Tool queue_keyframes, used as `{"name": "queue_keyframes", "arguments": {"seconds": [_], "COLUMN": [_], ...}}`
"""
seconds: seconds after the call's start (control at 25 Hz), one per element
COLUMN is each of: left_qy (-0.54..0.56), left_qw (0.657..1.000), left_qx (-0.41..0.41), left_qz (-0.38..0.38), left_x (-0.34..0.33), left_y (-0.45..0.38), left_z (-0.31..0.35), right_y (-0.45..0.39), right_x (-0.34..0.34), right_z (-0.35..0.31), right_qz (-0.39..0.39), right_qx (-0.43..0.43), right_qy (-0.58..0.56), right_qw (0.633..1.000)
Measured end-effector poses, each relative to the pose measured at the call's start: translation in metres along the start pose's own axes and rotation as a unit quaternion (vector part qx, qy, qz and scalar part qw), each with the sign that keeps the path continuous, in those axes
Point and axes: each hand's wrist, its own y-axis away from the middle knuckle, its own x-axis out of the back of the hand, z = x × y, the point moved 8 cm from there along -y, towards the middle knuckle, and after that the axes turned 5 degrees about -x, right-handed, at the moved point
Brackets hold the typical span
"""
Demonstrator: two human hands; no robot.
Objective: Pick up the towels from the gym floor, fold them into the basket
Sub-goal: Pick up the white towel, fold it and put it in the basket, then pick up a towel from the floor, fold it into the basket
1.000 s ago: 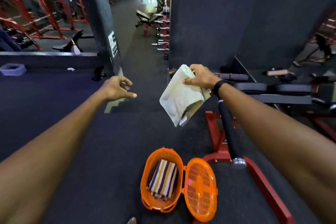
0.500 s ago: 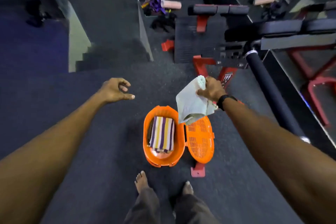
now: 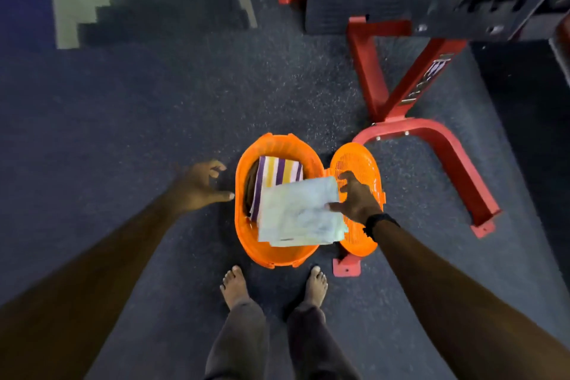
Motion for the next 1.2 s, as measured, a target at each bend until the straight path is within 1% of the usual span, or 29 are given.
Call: {"name": "queue_keyframes", "arguments": {"seconds": [0.12, 0.2, 0.32, 0.44, 0.56, 0.6, 0.72, 0.92, 1.04, 1.2], "left_qy": [0.007, 0.007, 0.004, 0.008, 0.000, 0.002, -0.002, -0.034, -0.046, -0.064], "left_qw": [1.000, 1.000, 1.000, 1.000, 0.999, 0.998, 0.991, 0.964, 0.940, 0.914], "left_qx": [0.022, 0.018, 0.011, -0.007, -0.034, -0.044, -0.094, -0.190, -0.248, -0.313], "left_qz": [-0.014, -0.019, -0.025, -0.012, 0.036, 0.052, 0.100, 0.183, 0.229, 0.252], "left_x": [-0.036, -0.049, -0.047, -0.016, 0.047, 0.070, 0.142, 0.267, 0.325, 0.364], "left_y": [-0.017, -0.023, -0.016, 0.000, 0.027, 0.039, 0.072, 0.154, 0.201, 0.250], "left_z": [-0.024, -0.027, -0.013, 0.022, 0.079, 0.100, 0.167, 0.303, 0.377, 0.461], "right_y": [-0.031, -0.044, -0.039, -0.019, 0.010, 0.023, 0.066, 0.177, 0.250, 0.325], "right_x": [-0.015, -0.020, -0.012, 0.019, 0.080, 0.105, 0.185, 0.341, 0.419, 0.499], "right_z": [0.026, 0.028, 0.005, -0.038, -0.092, -0.110, -0.165, -0.242, -0.266, -0.263], "right_qz": [0.001, -0.003, -0.005, 0.004, 0.022, 0.032, 0.065, 0.141, 0.192, 0.269], "right_qx": [-0.023, -0.013, 0.026, 0.075, 0.114, 0.116, 0.159, 0.217, 0.238, 0.235], "right_qy": [0.044, 0.053, 0.062, 0.046, 0.023, 0.014, -0.009, -0.032, -0.029, -0.027], "right_qw": [0.999, 0.999, 0.998, 0.996, 0.993, 0.993, 0.985, 0.966, 0.952, 0.934]}}
